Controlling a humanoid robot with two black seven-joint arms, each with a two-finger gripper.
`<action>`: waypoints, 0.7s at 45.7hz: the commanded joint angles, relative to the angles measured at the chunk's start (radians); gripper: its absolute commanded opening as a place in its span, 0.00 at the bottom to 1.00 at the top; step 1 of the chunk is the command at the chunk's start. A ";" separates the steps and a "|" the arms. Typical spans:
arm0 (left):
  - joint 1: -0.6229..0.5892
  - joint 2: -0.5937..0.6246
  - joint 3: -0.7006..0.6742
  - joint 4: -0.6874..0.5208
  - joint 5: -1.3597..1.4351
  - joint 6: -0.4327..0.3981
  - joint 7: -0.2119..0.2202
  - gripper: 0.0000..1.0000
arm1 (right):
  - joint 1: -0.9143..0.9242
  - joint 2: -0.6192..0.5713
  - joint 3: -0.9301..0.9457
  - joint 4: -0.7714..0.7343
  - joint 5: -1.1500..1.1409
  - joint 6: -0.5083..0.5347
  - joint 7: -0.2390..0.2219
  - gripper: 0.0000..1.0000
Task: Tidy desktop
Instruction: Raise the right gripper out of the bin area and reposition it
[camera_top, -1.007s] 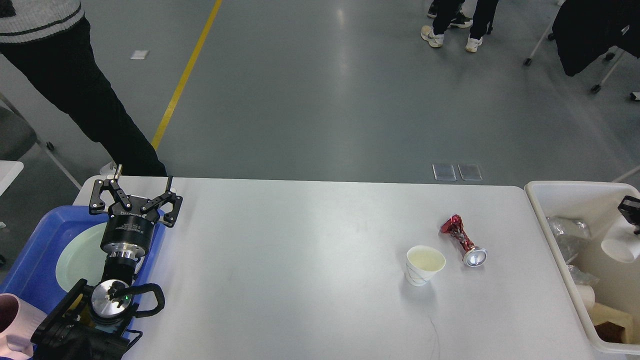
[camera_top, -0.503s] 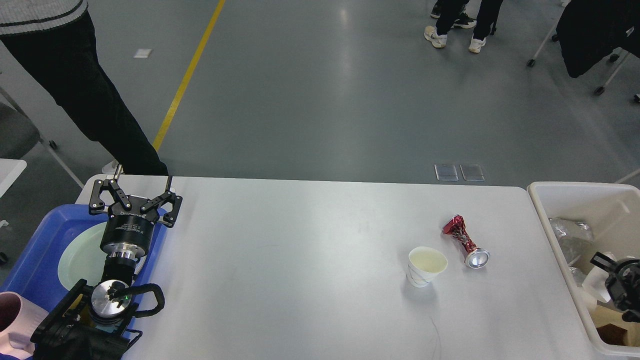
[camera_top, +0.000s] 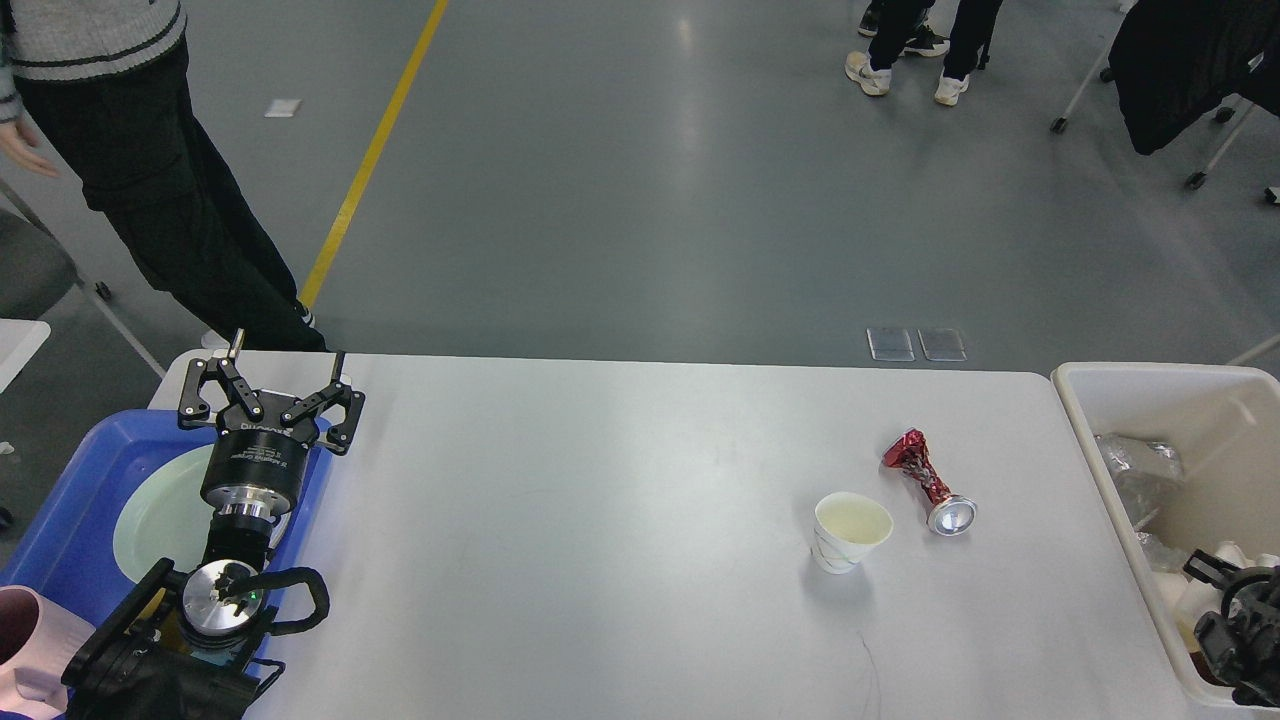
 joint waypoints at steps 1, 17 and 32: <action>0.000 0.000 0.000 0.000 0.000 0.000 0.000 0.96 | -0.014 0.000 0.003 0.000 0.000 -0.023 -0.001 0.00; 0.000 0.000 0.000 0.000 0.000 0.000 0.000 0.96 | -0.051 0.009 0.002 0.006 0.005 -0.266 0.001 1.00; 0.000 0.000 0.000 0.000 0.000 0.000 0.000 0.96 | -0.013 -0.006 0.003 0.063 0.005 -0.234 0.007 1.00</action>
